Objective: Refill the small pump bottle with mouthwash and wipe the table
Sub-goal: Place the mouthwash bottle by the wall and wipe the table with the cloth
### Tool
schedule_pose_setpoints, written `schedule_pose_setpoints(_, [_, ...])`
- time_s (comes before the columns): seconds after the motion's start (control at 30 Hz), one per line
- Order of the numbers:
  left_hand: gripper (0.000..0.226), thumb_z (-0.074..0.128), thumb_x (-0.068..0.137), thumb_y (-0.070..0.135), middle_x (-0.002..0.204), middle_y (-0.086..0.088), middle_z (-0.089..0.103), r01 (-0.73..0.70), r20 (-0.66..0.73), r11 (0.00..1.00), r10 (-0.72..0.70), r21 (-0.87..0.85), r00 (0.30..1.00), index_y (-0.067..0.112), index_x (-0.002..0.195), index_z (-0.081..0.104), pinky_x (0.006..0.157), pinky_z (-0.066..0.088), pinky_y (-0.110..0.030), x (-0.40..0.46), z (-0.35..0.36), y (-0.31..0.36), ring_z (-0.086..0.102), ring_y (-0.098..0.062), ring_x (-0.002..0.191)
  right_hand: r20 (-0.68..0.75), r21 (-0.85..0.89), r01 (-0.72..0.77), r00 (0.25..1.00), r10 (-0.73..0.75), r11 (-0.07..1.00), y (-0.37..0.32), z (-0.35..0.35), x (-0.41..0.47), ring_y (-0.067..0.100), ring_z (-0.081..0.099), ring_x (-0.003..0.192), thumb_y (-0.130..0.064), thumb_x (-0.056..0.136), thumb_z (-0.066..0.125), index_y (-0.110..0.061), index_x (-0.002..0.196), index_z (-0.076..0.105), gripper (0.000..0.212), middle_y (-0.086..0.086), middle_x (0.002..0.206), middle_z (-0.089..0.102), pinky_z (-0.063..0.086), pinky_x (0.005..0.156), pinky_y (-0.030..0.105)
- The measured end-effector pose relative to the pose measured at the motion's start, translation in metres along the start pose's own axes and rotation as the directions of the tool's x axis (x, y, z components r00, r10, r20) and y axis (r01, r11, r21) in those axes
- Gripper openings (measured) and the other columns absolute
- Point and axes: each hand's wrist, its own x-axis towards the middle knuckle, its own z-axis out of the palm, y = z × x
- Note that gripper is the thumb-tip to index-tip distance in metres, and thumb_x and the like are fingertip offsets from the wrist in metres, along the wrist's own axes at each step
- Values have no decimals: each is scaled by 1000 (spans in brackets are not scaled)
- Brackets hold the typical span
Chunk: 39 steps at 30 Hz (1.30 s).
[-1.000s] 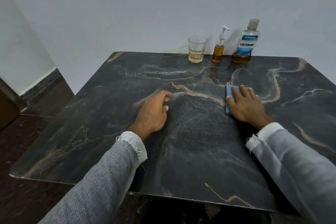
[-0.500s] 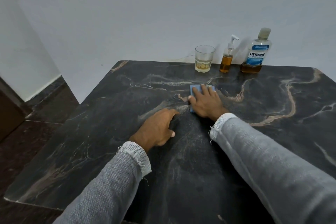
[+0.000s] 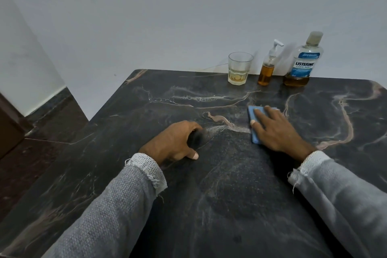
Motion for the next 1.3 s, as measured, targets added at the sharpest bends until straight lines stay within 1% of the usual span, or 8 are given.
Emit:
schedule_pose_setpoints(0.1, [72,82,75,20,137,-4,52,30,30,999,-31,41,999,16,138,48,105,39,-33,4,-8,-10,49,-23,126,1,-60,-102,995,102,993,-7,-3,39,36,13,147,-45,102,25,-20,151,24,55,17,160,16,13,120,49])
schedule_pose_setpoints(0.33, [73,80,77,20,138,-6,50,68,55,994,-73,85,996,15,141,45,102,42,-35,26,-15,-13,51,-26,124,10,-140,52,999,-51,989,-88,12,80,38,26,137,-42,100,29,-18,139,35,46,16,150,29,23,114,51])
schedule_pose_setpoints(0.4, [69,80,77,21,135,-7,53,69,49,991,-75,110,996,15,138,48,98,43,-33,32,-18,-11,54,-25,119,28,-123,140,990,-137,983,-110,20,77,37,19,142,-44,101,24,-17,145,31,52,17,156,23,17,117,50])
schedule_pose_setpoints(0.5, [64,80,77,25,129,-5,58,55,33,992,-59,115,998,14,134,52,91,41,-27,39,-22,-13,56,-24,115,109,40,180,977,-184,983,-119,18,62,33,2,150,-58,99,24,-22,154,17,66,14,163,4,4,120,47])
schedule_pose_setpoints(0.63, [66,81,75,29,131,-5,57,64,32,992,-68,113,997,14,133,51,99,42,-33,46,-29,-22,53,-23,118,212,27,266,940,-266,964,-98,10,37,27,-5,151,-62,96,33,-30,155,9,72,5,164,-4,6,120,44])
schedule_pose_setpoints(0.83, [71,80,76,29,134,-7,55,87,16,986,-90,141,996,14,136,47,99,41,-32,66,-33,-25,52,-25,120,155,1,248,957,-245,969,-108,16,41,30,2,150,-55,99,34,-27,155,14,66,10,163,2,13,121,47])
schedule_pose_setpoints(1.07, [79,82,74,27,137,-7,54,138,-30,982,-136,130,990,14,140,41,103,43,-37,84,-37,-31,52,-27,123,143,-15,206,969,-202,978,-132,17,118,34,8,148,-52,100,34,-23,153,18,63,14,162,7,15,120,50])
schedule_pose_setpoints(1.3, [93,85,70,29,144,-6,48,95,58,978,-107,188,993,18,147,34,108,40,-41,100,-45,-31,47,-26,131,157,-13,173,973,-169,985,-137,16,176,36,5,149,-52,100,33,-23,154,17,63,15,162,7,11,120,50])
